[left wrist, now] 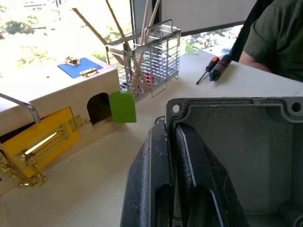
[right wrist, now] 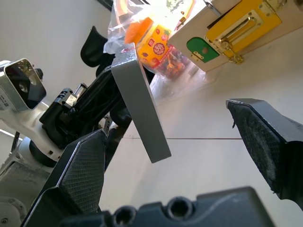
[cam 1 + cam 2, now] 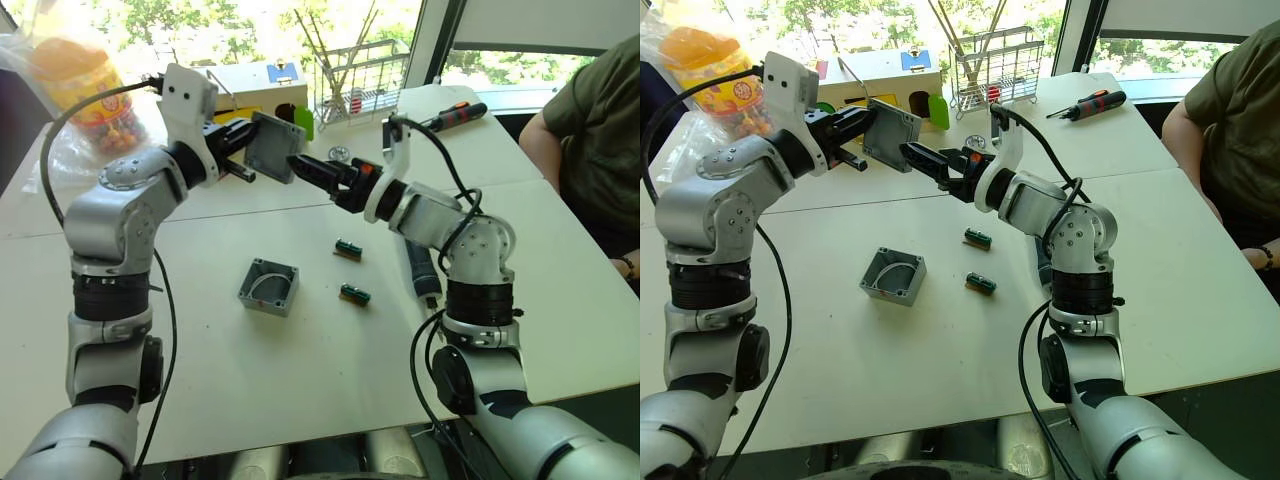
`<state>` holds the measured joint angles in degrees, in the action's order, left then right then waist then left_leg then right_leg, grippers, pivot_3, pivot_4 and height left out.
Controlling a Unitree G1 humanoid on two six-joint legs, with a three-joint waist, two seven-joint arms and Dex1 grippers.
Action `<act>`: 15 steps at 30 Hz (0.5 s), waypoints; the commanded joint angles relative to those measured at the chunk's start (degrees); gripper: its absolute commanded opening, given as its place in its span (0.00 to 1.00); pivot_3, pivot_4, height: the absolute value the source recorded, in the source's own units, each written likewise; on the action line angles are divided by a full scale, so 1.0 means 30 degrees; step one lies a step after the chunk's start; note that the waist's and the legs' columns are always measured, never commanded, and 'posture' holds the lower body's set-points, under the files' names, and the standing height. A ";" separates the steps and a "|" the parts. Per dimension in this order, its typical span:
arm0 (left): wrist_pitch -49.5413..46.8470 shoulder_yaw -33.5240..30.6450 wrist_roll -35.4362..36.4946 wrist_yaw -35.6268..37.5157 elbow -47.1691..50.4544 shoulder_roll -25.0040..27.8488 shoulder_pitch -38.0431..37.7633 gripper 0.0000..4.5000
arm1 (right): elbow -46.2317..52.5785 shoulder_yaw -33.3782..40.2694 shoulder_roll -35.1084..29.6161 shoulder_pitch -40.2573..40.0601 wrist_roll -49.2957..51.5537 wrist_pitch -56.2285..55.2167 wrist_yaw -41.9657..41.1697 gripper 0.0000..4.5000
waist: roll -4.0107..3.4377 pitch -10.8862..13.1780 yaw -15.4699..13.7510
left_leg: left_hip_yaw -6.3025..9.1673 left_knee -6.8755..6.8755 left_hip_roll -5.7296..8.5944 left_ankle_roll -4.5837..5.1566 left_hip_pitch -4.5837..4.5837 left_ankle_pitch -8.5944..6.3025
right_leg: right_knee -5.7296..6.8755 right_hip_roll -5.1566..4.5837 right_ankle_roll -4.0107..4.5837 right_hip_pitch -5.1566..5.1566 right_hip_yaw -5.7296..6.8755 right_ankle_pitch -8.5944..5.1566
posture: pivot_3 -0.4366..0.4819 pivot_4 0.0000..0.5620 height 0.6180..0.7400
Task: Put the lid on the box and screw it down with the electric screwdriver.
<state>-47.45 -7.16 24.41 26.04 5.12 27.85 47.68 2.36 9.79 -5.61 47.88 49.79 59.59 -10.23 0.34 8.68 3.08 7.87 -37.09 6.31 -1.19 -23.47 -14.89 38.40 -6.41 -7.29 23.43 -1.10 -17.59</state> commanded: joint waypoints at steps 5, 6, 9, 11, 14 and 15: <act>0.0113 0.0353 0.0330 0.0309 0.0439 -0.0499 0.0981 0.01 | 0.1358 0.0346 0.0292 0.0145 0.0568 -0.0302 0.0073 1.00 | 0.0000 0.0000 0.0039 | 0.0000 0.0001 0.0002 0.0000 0.0000 0.0000 | 0.0002 -0.0002 0.0000 0.0000 0.0001 0.0000 | 0.48 0.27 1.00; 0.0108 0.0372 0.0336 0.0343 0.0438 -0.0554 0.0991 0.01 | 0.1403 0.0353 0.0339 0.0119 0.0588 -0.0311 0.0113 1.00 | 0.0000 0.0000 0.0057 | 0.0000 0.0002 0.0001 0.0000 0.0000 0.0000 | 0.0001 -0.0002 0.0000 0.0001 0.0001 0.0000 | 0.48 0.27 1.00; 0.0154 0.0334 0.0244 0.0350 0.0256 -0.0651 0.1038 0.00 | 0.1620 0.0367 0.0370 0.0010 0.0695 -0.0350 0.0114 0.85 | 0.0000 0.0000 0.0119 | 0.0000 0.0005 0.0001 0.0000 0.0000 0.0000 | 0.0001 -0.0002 0.0000 0.0003 0.0000 0.0000 | 0.48 0.27 1.00; 0.0217 0.0265 0.0191 0.0379 0.0092 -0.0633 0.1060 0.00 | 0.1766 0.0345 0.0367 -0.0061 0.0755 -0.0343 0.0073 0.71 | 0.0000 0.0000 0.0135 | 0.0001 0.0006 0.0001 0.0000 0.0000 0.0000 | 0.0002 -0.0001 0.0000 0.0003 -0.0001 0.0000 | 0.48 0.27 1.00; 0.0270 0.0229 0.0154 0.0383 -0.0071 -0.0615 0.1094 0.00 | 0.1849 0.0287 0.0320 -0.0125 0.0829 -0.0351 0.0013 0.43 | 0.0000 0.0000 0.0145 | 0.0001 0.0006 0.0001 0.0000 0.0000 0.0000 | 0.0002 -0.0001 0.0000 0.0003 0.0001 0.0000 | 0.48 0.27 1.00; 0.0286 0.0223 0.0149 0.0383 -0.0113 -0.0614 0.1103 0.00 | 0.1859 0.0283 0.0313 -0.0142 0.0854 -0.0364 -0.0019 0.33 | 0.0000 0.0000 0.0139 | 0.0001 0.0006 0.0002 0.0001 0.0000 0.0000 | 0.0002 -0.0001 0.0000 0.0003 0.0000 0.0000 | 0.48 0.27 1.00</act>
<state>-47.48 -5.40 24.46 27.24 3.93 25.67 49.10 4.92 10.08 -5.09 47.11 50.90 59.53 -9.66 0.34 8.68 3.50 7.87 -37.07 6.31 -1.19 -23.47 -14.89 38.41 -6.41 -7.30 23.44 -1.10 -17.59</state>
